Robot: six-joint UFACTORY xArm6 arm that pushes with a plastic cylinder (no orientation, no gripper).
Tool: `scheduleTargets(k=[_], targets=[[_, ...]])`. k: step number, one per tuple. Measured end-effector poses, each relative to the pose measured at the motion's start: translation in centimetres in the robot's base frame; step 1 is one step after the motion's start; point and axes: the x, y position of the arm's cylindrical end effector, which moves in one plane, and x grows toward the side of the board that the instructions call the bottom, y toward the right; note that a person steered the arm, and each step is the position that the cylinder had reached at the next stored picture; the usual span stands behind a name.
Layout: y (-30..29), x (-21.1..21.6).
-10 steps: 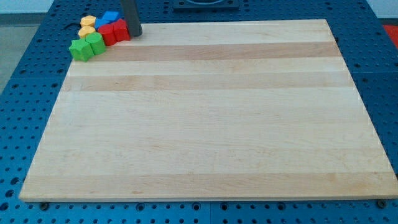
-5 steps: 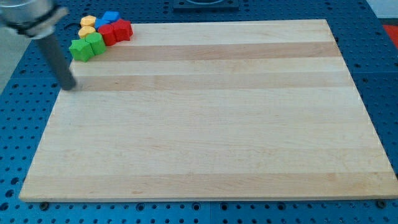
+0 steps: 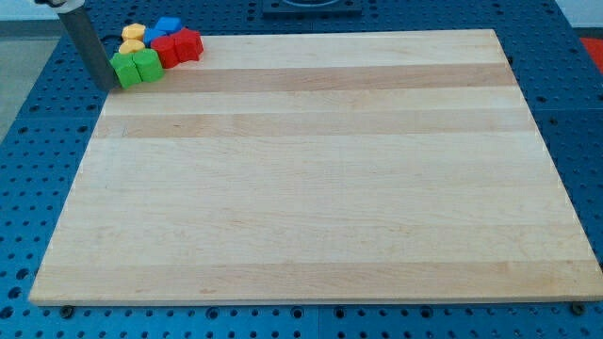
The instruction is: Move the line of blocks right and up a bit
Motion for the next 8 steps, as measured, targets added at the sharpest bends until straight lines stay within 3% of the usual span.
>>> scheduleTargets(k=[4,5,7,8], targets=[[0.2,1.8],[3.5,1.1],[4.3,4.3],[9.0,4.4]])
